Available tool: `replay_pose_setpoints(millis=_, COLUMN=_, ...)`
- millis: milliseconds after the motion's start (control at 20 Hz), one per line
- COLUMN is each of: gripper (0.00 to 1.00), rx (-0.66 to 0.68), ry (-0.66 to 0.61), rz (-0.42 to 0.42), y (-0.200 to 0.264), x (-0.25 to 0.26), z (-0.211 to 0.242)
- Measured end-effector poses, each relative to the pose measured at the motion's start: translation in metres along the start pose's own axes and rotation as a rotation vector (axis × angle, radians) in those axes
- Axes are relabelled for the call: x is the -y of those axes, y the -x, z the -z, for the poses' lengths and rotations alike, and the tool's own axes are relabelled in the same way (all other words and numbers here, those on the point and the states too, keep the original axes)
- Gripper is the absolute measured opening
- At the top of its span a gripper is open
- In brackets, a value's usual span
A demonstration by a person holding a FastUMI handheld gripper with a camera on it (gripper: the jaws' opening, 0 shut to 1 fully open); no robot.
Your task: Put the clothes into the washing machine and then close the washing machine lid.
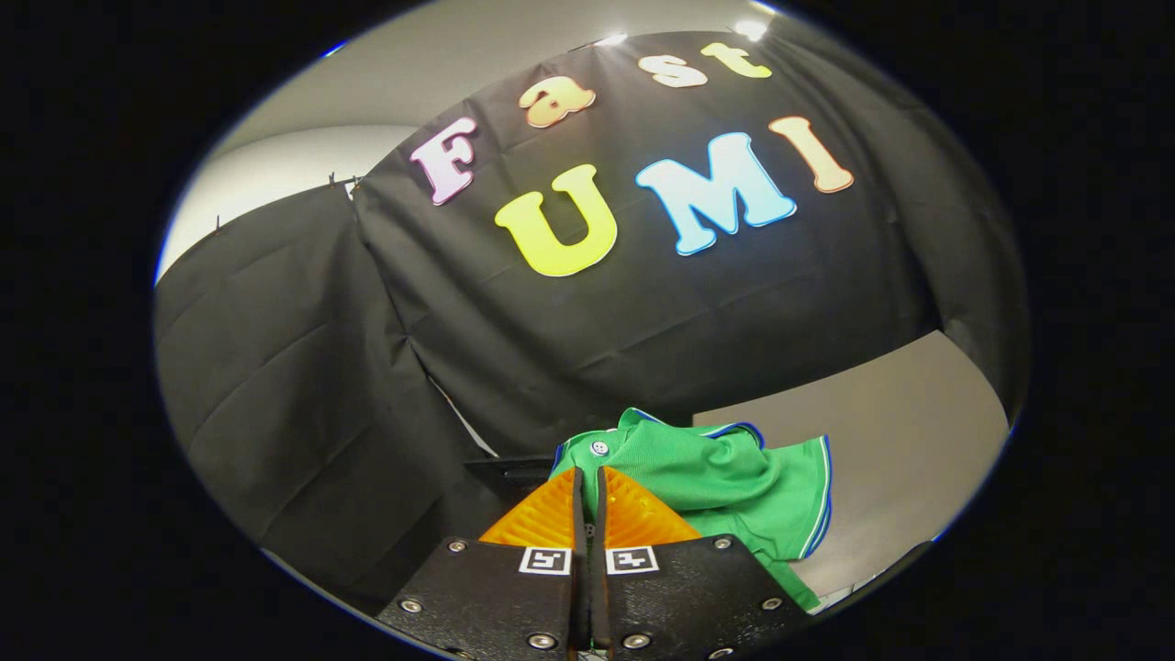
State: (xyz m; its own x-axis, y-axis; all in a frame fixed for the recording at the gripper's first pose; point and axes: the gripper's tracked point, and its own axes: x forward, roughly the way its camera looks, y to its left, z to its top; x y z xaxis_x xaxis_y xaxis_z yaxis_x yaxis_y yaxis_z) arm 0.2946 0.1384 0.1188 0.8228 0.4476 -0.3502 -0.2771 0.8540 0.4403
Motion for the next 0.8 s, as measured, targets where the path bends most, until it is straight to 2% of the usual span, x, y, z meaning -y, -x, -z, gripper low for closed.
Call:
replay_pose_setpoints(millis=400, gripper=0.0, rx=-0.046, ry=-0.001, rz=-0.061, y=-0.029, x=-0.055, z=0.037)
replay_pose_setpoints(millis=800, gripper=0.0, rx=-0.091, ry=0.046, rz=-0.065, y=-0.059, x=-0.089, z=0.072)
